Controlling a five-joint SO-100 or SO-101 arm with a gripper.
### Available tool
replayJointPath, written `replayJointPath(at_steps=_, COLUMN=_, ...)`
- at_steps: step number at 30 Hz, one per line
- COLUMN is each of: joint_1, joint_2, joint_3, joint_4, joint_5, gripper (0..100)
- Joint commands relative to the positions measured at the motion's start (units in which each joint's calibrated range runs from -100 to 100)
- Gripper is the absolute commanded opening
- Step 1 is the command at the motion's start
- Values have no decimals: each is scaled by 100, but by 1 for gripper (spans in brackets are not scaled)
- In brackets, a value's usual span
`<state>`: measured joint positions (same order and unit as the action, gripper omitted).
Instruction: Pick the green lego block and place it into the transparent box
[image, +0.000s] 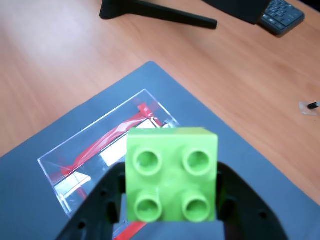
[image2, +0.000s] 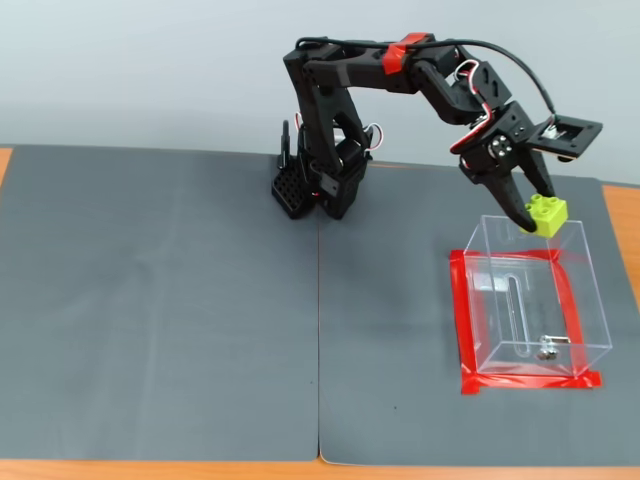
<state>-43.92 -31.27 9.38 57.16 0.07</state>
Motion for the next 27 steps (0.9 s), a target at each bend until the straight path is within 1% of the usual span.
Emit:
replayJointPath(at_steps=1, joint_1=-162, joint_2=155, joint_3=-29, joint_4=22, joint_5=-10, gripper=8)
replayJointPath(at_steps=16, joint_1=-259, joint_2=1232, joint_3=-111, joint_4=-73, joint_5=-15, gripper=8)
replayJointPath(at_steps=27, joint_1=-863, joint_2=1808, joint_3=-111, joint_4=-73, joint_5=-15, gripper=9)
